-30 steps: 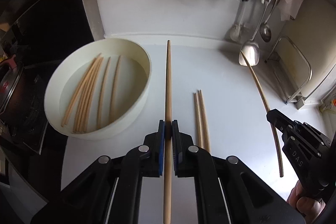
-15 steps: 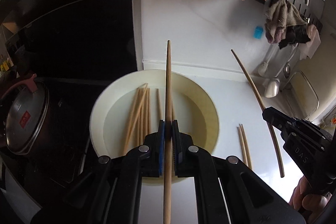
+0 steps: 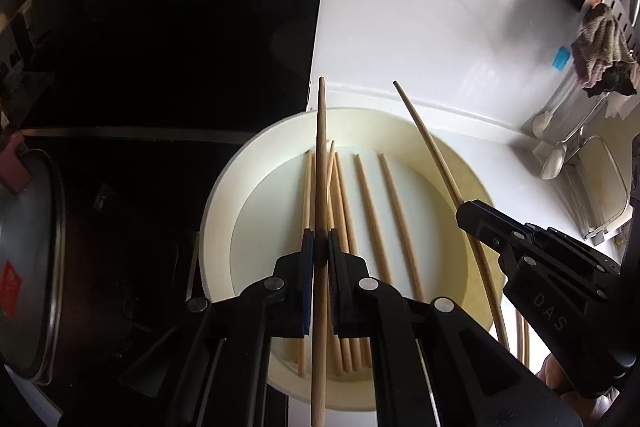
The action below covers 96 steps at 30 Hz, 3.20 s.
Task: Organize utensils
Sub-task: 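Carry the held chopsticks in both grippers over the white basin, then open both grippers to drop the chopsticks into the basin, then move both open grippers back toward the last two chopsticks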
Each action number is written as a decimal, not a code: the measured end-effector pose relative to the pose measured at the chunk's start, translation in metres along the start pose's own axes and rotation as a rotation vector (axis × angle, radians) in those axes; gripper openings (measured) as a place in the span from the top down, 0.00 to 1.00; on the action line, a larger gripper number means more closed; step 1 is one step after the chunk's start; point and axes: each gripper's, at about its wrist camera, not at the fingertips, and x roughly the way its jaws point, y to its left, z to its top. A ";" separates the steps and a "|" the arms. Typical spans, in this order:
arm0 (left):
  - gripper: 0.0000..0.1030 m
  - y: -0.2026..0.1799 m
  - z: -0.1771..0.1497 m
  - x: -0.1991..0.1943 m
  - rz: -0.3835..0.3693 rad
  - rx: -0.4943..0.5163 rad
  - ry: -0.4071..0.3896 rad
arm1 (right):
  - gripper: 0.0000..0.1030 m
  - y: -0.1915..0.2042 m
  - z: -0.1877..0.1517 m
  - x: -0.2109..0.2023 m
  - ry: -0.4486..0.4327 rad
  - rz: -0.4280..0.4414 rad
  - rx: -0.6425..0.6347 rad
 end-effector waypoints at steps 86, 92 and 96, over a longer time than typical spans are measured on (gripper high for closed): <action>0.07 -0.197 -0.107 -0.048 0.164 0.041 -0.026 | 0.40 -0.209 -0.118 -0.149 0.001 -0.078 -0.007; 0.06 -0.200 -0.123 -0.034 0.135 0.044 -0.009 | 0.40 -0.228 -0.130 -0.115 0.044 -0.093 0.045; 0.06 -0.193 -0.130 -0.014 0.139 0.039 -0.035 | 0.40 -0.227 -0.138 -0.090 0.036 -0.137 0.072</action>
